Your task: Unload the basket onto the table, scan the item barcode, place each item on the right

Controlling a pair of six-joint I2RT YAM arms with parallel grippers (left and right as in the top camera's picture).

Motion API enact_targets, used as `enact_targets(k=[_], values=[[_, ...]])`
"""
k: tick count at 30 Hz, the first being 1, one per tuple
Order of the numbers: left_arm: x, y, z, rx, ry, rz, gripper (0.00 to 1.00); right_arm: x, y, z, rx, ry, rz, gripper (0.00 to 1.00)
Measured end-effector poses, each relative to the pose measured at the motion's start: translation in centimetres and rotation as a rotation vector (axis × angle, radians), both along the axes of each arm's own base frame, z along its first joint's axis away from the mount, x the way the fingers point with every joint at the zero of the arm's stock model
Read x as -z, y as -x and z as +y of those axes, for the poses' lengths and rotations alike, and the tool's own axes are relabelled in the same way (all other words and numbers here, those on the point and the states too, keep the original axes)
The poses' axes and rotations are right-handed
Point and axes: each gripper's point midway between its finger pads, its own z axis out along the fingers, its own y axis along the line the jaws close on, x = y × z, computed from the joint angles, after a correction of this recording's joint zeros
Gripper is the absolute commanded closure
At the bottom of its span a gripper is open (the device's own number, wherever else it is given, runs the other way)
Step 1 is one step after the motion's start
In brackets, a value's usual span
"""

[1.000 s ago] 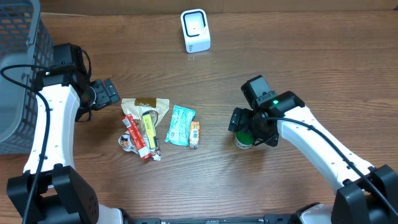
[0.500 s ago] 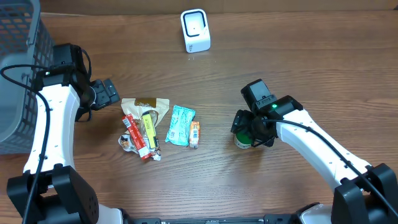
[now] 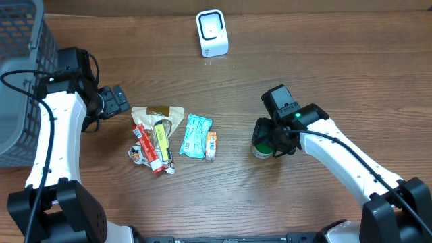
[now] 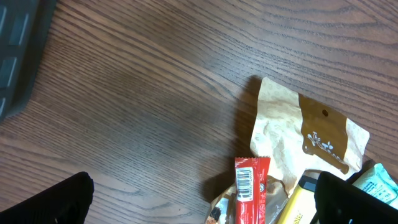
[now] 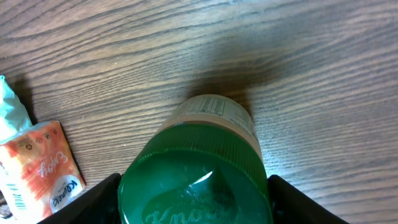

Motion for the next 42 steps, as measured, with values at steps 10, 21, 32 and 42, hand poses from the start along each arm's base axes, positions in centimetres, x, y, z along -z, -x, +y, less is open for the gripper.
enact_targets(k=[10,21,32,42], values=[[0.0,0.0,0.0,0.0,0.0,0.0,0.0,-0.3,-1.8,-0.4,-0.091,0.052,-0.094,0.41],[0.0,0.0,0.0,0.0,0.0,0.0,0.0,-0.5,-2.3,-0.1,-0.128,0.06,-0.125,0.4],[0.0,0.0,0.0,0.0,0.0,0.0,0.0,-0.9,-2.0,3.4,-0.224,0.032,-0.184,0.4],[0.0,0.0,0.0,0.0,0.0,0.0,0.0,-0.8,-0.9,4.0,-0.354,0.138,-0.212,0.39]])
